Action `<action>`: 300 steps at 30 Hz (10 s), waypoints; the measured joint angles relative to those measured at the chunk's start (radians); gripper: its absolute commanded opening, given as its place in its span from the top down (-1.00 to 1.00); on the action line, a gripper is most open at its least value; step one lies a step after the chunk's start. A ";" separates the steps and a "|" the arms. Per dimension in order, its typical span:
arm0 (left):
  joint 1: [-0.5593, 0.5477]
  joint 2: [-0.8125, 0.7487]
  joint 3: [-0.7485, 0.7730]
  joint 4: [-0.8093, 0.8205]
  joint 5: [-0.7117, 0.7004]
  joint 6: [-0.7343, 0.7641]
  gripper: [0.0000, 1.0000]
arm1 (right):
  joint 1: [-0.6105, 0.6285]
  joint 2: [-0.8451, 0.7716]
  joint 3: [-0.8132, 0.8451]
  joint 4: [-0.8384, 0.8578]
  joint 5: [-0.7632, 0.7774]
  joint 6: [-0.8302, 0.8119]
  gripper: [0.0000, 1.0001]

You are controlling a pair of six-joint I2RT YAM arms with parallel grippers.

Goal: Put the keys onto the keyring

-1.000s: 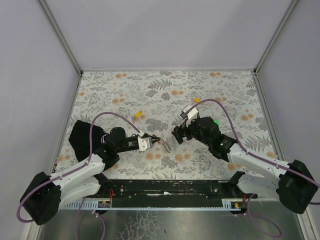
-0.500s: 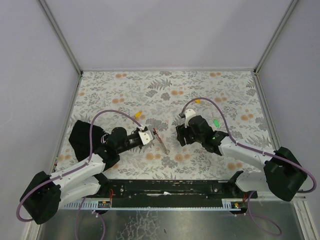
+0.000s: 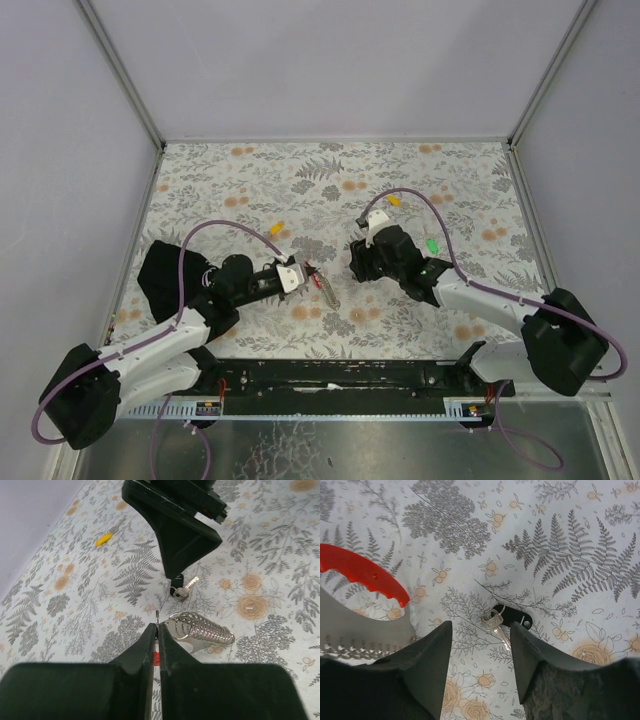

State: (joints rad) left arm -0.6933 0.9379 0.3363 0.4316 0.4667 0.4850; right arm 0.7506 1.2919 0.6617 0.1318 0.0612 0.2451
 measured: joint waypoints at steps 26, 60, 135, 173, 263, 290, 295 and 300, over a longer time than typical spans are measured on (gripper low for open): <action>0.000 0.041 0.011 0.001 -0.139 -0.043 1.00 | -0.011 0.313 0.165 -0.169 0.132 0.277 0.41; 0.000 0.041 0.011 0.001 -0.137 -0.043 1.00 | -0.021 0.369 0.174 -0.110 0.108 0.313 1.00; 0.000 0.113 0.140 -0.138 0.207 -0.001 1.00 | -0.025 -0.189 -0.042 0.081 -0.764 -0.832 1.00; 0.000 0.113 0.143 -0.146 0.231 0.000 1.00 | -0.025 -0.186 -0.008 0.035 -0.789 -0.850 1.00; 0.000 0.117 0.151 -0.158 0.245 0.023 1.00 | -0.025 -0.174 -0.003 0.018 -0.796 -0.855 1.00; 0.000 0.119 0.152 -0.158 0.244 0.026 1.00 | -0.025 -0.177 -0.003 0.016 -0.788 -0.844 1.00; 0.000 0.119 0.152 -0.159 0.244 0.025 1.00 | -0.025 -0.177 -0.003 0.016 -0.787 -0.843 1.00; 0.000 0.119 0.152 -0.158 0.245 0.025 1.00 | -0.025 -0.177 -0.003 0.017 -0.787 -0.839 1.00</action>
State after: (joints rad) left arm -0.6930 1.0573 0.4881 0.2733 0.7113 0.5102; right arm 0.7258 1.1149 0.6590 0.1486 -0.7254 -0.5941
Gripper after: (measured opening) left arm 0.008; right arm 0.010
